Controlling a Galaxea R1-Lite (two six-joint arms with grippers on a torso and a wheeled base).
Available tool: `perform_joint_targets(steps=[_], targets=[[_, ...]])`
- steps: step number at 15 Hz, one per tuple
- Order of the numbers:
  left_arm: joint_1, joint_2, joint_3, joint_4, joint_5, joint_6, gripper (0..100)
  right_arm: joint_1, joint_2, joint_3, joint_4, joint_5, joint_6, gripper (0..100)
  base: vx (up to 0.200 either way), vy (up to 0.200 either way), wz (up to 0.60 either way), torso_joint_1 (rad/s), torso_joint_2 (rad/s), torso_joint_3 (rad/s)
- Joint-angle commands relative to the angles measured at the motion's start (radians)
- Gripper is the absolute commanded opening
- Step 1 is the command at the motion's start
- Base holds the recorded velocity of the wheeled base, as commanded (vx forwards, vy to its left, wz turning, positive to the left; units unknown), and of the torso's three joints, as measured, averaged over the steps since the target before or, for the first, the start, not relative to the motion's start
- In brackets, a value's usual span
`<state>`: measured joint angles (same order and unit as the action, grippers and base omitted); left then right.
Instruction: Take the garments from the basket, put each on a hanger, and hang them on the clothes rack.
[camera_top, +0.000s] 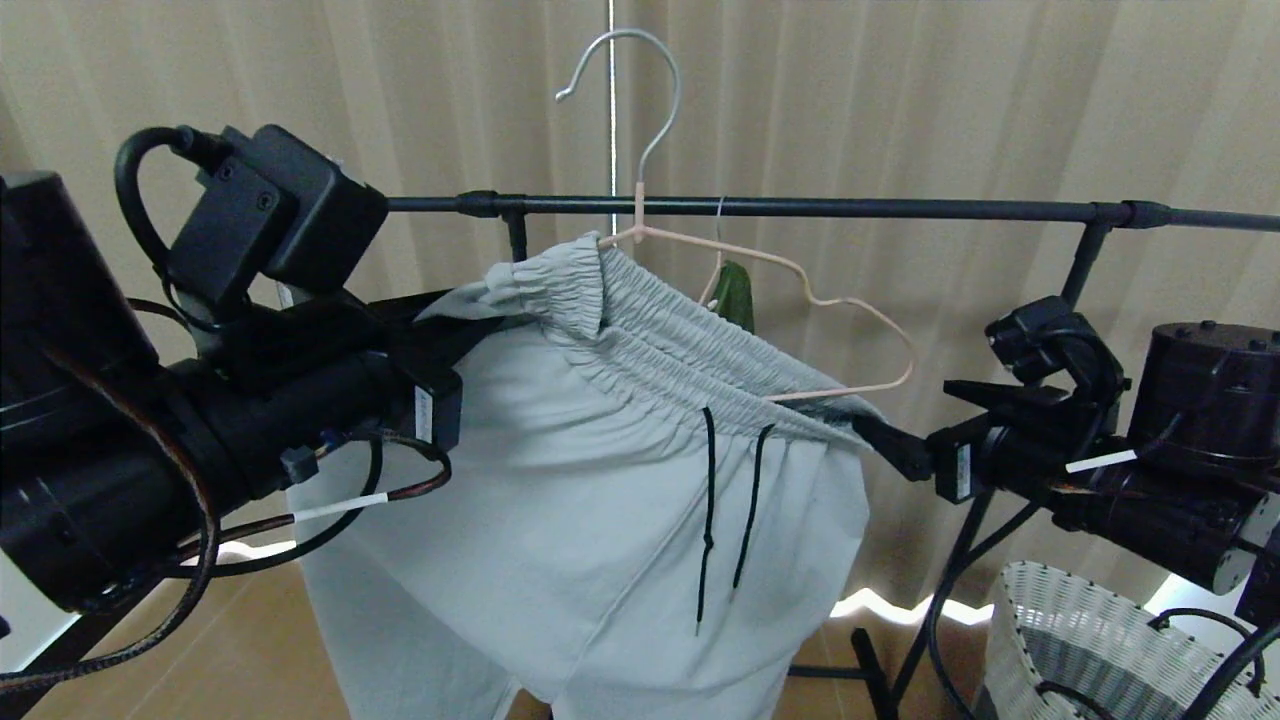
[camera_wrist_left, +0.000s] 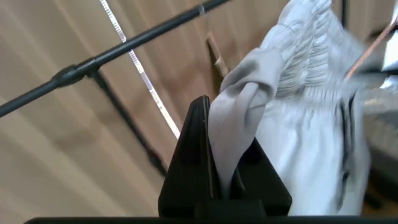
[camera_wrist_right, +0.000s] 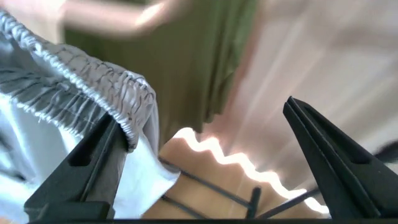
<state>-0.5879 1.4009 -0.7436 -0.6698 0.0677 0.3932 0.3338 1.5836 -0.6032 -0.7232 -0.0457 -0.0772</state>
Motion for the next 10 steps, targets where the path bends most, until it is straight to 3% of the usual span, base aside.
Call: perform_joint_targets(steps=[1,10], targets=[[0.022,-0.005,0.030,-0.001,0.001,0.021,0,-0.030,0.001,-0.032,0.004,-0.002,-0.001,100,0.000,0.000,0.00,0.000,0.00,0.000],[0.143,-0.002,0.152,-0.002,0.004,0.223,0,-0.041,-0.036,-0.121,0.079,0.000,0.001,100,0.000,0.000,0.00,0.000,0.00,0.000]])
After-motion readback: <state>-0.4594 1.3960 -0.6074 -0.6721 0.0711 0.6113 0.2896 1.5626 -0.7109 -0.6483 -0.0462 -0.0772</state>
